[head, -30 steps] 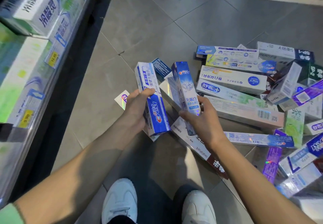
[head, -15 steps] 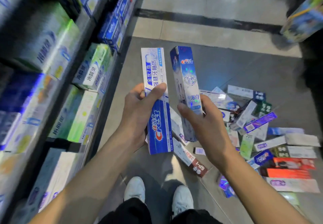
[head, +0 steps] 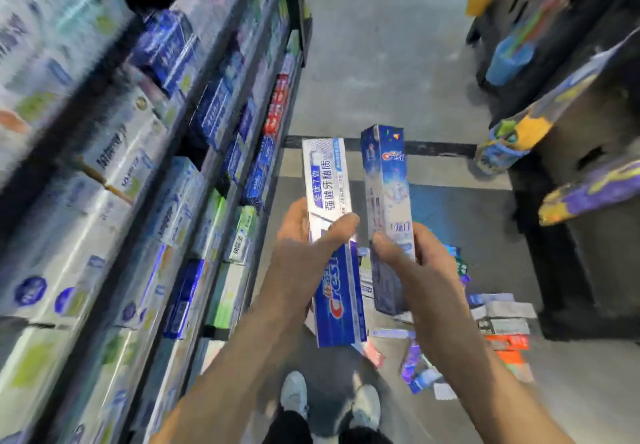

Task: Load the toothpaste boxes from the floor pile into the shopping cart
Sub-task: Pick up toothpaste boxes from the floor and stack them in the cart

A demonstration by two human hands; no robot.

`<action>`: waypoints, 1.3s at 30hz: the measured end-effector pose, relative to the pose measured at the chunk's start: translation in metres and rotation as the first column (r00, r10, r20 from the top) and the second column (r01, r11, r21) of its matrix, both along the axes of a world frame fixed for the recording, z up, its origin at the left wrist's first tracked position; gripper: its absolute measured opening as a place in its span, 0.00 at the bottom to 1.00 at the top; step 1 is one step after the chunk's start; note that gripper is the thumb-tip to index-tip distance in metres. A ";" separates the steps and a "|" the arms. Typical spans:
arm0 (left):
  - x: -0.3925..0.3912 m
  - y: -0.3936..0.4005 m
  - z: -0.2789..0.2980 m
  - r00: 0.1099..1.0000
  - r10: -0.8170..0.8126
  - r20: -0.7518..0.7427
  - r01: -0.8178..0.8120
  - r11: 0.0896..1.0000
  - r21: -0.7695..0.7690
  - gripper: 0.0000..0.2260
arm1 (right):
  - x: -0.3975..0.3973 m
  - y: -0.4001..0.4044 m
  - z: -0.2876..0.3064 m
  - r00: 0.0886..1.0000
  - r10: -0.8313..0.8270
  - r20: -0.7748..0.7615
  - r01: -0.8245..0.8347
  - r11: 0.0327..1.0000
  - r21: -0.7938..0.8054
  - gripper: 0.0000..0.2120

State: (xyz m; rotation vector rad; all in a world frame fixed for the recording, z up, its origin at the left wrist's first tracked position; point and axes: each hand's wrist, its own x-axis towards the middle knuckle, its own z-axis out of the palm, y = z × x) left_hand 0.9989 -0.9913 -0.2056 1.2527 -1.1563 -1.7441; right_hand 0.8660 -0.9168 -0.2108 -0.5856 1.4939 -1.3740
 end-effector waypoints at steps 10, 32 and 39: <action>-0.060 0.047 0.163 0.985 0.010 -0.174 -0.032 0.991 -0.128 0.25 | -0.032 0.061 0.154 0.990 -0.131 -0.057 0.124 0.986 -0.116 0.17; -0.067 0.247 0.189 0.426 -0.862 -0.277 0.875 0.470 -0.117 0.29 | 0.104 0.307 0.191 0.211 -0.962 -0.174 0.959 0.238 -0.156 0.24; -0.037 0.375 0.182 0.113 -0.969 -0.219 0.983 0.141 -0.114 0.25 | 0.182 0.430 0.178 -0.157 -0.981 -0.118 0.978 -0.138 -0.153 0.18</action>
